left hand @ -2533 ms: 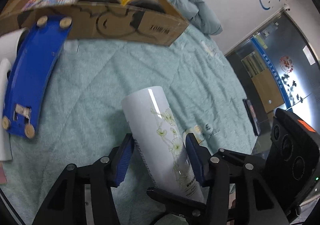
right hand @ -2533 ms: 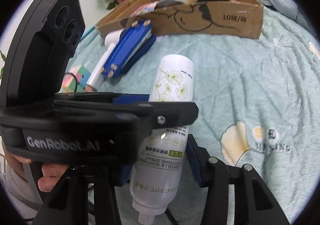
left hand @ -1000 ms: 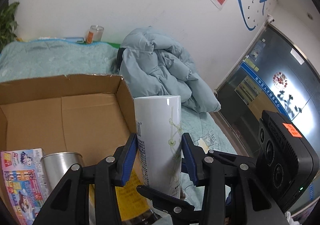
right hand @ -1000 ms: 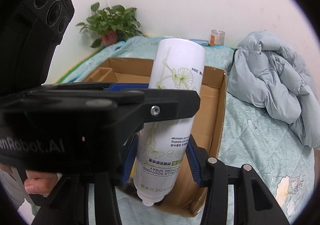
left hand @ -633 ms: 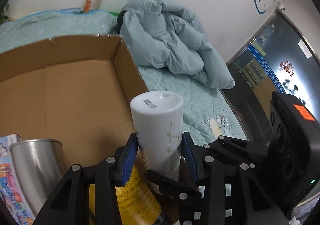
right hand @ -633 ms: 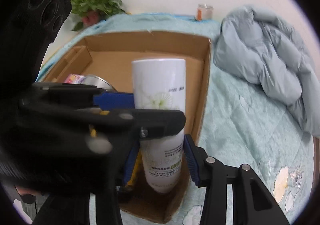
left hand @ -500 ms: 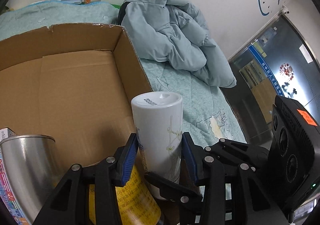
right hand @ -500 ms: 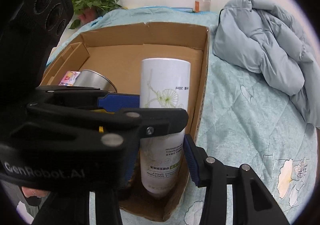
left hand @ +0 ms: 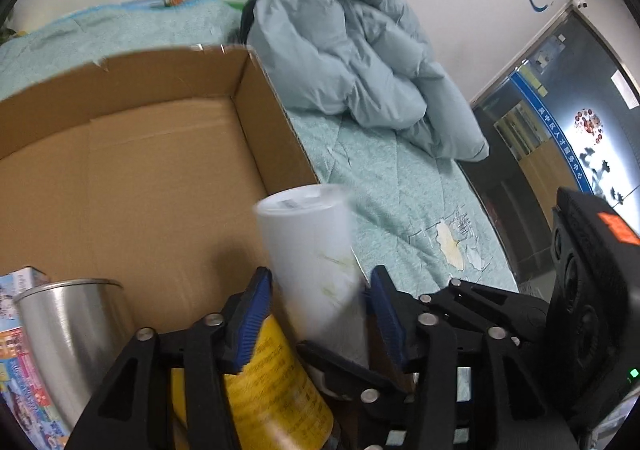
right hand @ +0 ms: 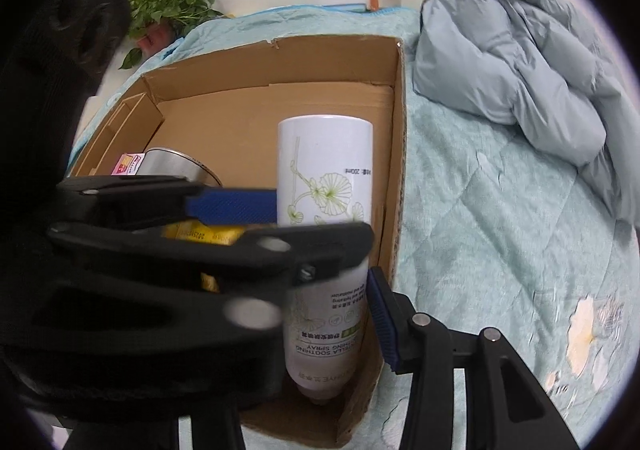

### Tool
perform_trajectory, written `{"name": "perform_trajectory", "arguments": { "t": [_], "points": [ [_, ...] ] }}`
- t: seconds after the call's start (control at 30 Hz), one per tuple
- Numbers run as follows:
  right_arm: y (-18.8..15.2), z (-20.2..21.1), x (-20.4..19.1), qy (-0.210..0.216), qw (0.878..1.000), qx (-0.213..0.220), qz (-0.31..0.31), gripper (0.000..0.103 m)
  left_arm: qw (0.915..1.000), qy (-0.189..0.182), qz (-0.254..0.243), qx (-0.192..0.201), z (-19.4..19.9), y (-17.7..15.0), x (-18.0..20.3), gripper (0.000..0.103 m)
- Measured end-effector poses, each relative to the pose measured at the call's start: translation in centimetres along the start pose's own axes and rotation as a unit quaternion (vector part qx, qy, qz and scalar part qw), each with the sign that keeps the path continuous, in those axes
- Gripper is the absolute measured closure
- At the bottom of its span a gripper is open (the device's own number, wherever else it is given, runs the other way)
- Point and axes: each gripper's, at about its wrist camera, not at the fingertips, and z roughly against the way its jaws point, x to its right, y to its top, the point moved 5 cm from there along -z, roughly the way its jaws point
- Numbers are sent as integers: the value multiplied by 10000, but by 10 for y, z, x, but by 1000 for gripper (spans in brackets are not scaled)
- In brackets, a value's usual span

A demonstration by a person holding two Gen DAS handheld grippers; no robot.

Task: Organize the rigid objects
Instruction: 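Carry the spray bottle into the box and stand it beside the yellow jar, then release the spray bottle and move both grippers to the white plastic case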

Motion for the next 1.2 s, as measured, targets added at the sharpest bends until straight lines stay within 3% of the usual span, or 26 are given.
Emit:
{"name": "perform_trajectory", "arguments": {
  "t": [0.03, 0.07, 0.1, 0.17, 0.3, 0.47, 0.6, 0.67, 0.73, 0.8, 0.97, 1.03, 1.2],
  "points": [
    [-2, 7, -2, -38, 10000, 75, 42, 58, 9998, 122, -18, 125, 12, -2, 0, 37],
    [-5, 15, -4, -75, 9998, 179, 108, 50, 9995, 170, -41, 264, 25, -4, 0, 36],
    [-9, 27, -8, -118, 9991, 350, 211, 32, 9985, 188, -138, 501, 47, -8, 2, 34],
    [-19, 49, -14, -270, 9965, 702, 375, 20, 9954, 327, -327, 837, 80, -17, 4, 27],
    [-51, 84, -27, -564, 9908, 1107, 534, 20, 9794, 833, -619, 1734, 164, -55, 12, 3],
    [-88, 113, -50, -586, 9852, 1579, 321, 20, 9401, 1769, -955, 2754, 271, -113, 18, 1],
    [-104, 133, -71, -506, 9830, 1754, 190, 20, 9279, 1987, -926, 3016, 340, -142, 17, 1],
    [-114, 145, -87, -621, 9811, 1801, 337, 20, 9198, 2357, -1000, 2975, 373, -157, 13, 1],
    [-124, 155, -98, -731, 9788, 1844, 501, 20, 9059, 2878, -997, 2941, 403, -176, 5, 1],
    [-137, 161, -106, -778, 9785, 1832, 535, 20, 9006, 3039, -946, 2961, 424, -199, -3, 1],
    [-172, 166, -131, -727, 9794, 1823, 472, 20, 9244, 2641, -633, 2677, 409, -273, -19, 1],
    [-186, 163, -143, -684, 9797, 1823, 480, 20, 9420, 2226, -270, 2497, 380, -311, -29, 1],
    [-215, 143, -166, -679, 9830, 1653, 429, 20, 9593, 1868, 466, 2065, 306, -370, -49, 1]
  ]
}}
